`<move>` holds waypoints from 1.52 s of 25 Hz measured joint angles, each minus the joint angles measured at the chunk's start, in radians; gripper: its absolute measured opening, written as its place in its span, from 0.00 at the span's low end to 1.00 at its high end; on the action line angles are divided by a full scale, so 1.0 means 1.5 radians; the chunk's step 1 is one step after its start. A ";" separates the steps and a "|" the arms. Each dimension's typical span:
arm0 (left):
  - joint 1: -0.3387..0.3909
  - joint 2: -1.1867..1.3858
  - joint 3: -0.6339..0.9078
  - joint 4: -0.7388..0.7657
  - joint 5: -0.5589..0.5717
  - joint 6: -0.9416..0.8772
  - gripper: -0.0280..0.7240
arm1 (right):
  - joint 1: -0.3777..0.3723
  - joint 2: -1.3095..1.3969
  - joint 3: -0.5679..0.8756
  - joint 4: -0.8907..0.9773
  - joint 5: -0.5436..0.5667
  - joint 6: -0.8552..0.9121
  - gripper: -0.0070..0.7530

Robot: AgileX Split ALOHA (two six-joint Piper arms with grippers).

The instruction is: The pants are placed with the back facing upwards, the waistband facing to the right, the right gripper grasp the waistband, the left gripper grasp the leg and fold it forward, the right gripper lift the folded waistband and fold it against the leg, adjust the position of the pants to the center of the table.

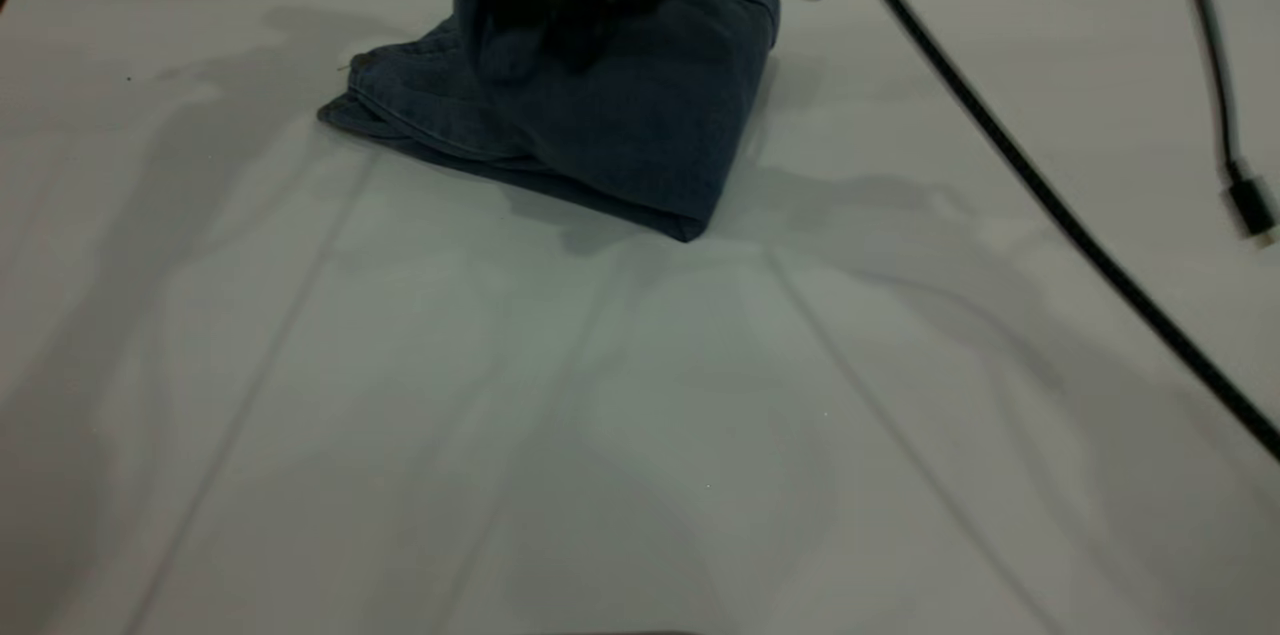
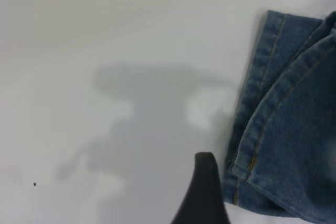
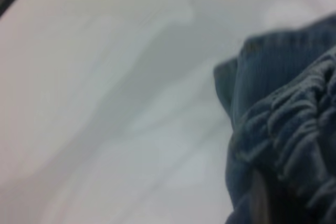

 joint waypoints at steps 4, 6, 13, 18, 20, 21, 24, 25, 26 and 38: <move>0.000 0.000 -0.002 -0.004 0.005 0.000 0.78 | 0.000 0.036 -0.030 0.000 0.034 0.048 0.37; 0.000 0.000 -0.003 -0.007 0.012 0.000 0.78 | 0.000 0.040 -0.046 0.000 0.054 0.078 0.55; 0.000 0.000 -0.003 -0.010 0.058 0.004 0.78 | -0.004 0.041 -0.128 -0.025 0.151 0.177 0.90; -0.013 0.001 -0.003 -0.010 0.124 0.070 0.78 | -0.057 0.041 -0.142 -0.209 0.141 0.318 0.87; -0.025 0.006 -0.003 -0.010 0.152 0.129 0.78 | -0.093 0.041 -0.142 -0.324 0.141 0.413 0.85; -0.034 0.011 -0.003 -0.010 0.163 0.163 0.78 | -0.113 0.041 -0.142 -0.373 0.145 0.462 0.84; -0.066 0.037 -0.003 -0.010 0.172 0.254 0.78 | -0.164 0.039 -0.142 -0.534 0.163 0.587 0.82; -0.080 0.045 -0.003 -0.010 0.171 0.277 0.78 | -0.180 0.037 -0.142 -0.586 0.171 0.618 0.81; -0.093 0.055 -0.003 -0.009 0.169 0.303 0.78 | -0.190 0.033 -0.142 -0.633 0.179 0.652 0.81; -0.241 0.196 -0.004 0.099 0.002 0.455 0.78 | -0.239 -0.012 -0.144 -0.810 0.248 0.765 0.78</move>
